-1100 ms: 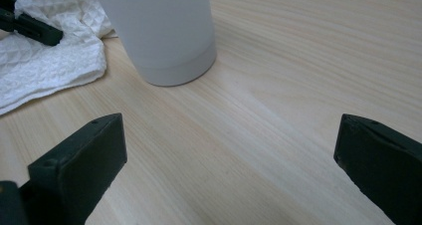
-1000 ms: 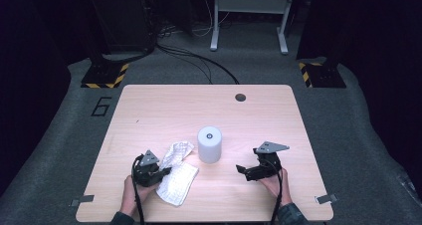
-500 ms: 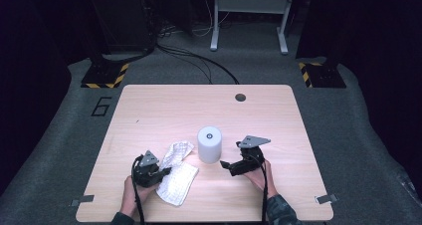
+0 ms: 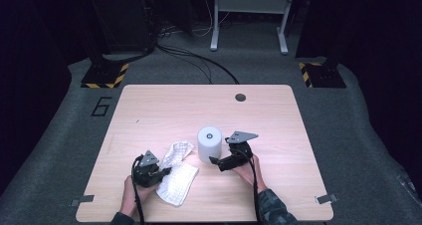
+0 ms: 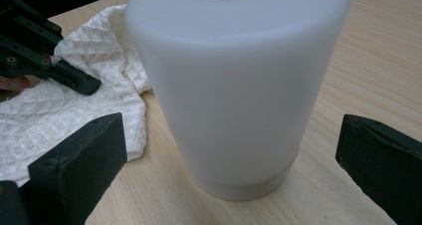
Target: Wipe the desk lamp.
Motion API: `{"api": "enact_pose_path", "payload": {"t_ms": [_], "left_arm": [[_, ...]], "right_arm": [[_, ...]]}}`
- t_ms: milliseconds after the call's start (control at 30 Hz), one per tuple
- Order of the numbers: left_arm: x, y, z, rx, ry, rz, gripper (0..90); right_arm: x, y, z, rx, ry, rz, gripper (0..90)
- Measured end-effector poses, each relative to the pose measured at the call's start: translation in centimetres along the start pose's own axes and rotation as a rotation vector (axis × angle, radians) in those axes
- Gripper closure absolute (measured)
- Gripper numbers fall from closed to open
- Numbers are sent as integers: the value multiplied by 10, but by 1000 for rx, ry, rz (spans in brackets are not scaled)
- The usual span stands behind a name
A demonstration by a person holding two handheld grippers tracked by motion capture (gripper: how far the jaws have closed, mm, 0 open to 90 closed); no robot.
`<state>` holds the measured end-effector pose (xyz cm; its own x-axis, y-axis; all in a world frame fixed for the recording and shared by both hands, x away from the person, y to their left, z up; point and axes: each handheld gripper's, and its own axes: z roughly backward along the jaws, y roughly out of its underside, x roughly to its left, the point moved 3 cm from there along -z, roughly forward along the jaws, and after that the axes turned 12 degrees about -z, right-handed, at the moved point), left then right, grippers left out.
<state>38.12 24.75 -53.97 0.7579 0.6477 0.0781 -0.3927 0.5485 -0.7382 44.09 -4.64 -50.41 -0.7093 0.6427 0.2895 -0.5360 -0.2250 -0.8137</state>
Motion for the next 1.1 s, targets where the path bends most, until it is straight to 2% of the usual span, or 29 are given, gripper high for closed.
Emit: {"api": "enact_pose_path", "payload": {"t_ms": [67, 500, 600, 933, 1000, 1100], "left_arm": [[0, 0, 0, 0, -1, 1, 796], [0, 1, -1, -12, -12, 1, 796], [0, 1, -1, -11, -12, 3, 797], [0, 1, -1, -11, -10, 0, 796], [0, 1, -1, -11, -11, 0, 796], [0, 1, -1, -11, -10, 0, 796]], "right_arm": [[0, -1, -3, 0, -2, 15, 0], [2, -8, -21, -37, -10, -7, 0], [0, -10, -24, -39, -32, -9, 0], [-2, -10, -32, -57, -7, 12, 0], [-2, -9, -33, -55, 2, -2, 0], [-3, -9, -35, -58, 4, 4, 15]]}}
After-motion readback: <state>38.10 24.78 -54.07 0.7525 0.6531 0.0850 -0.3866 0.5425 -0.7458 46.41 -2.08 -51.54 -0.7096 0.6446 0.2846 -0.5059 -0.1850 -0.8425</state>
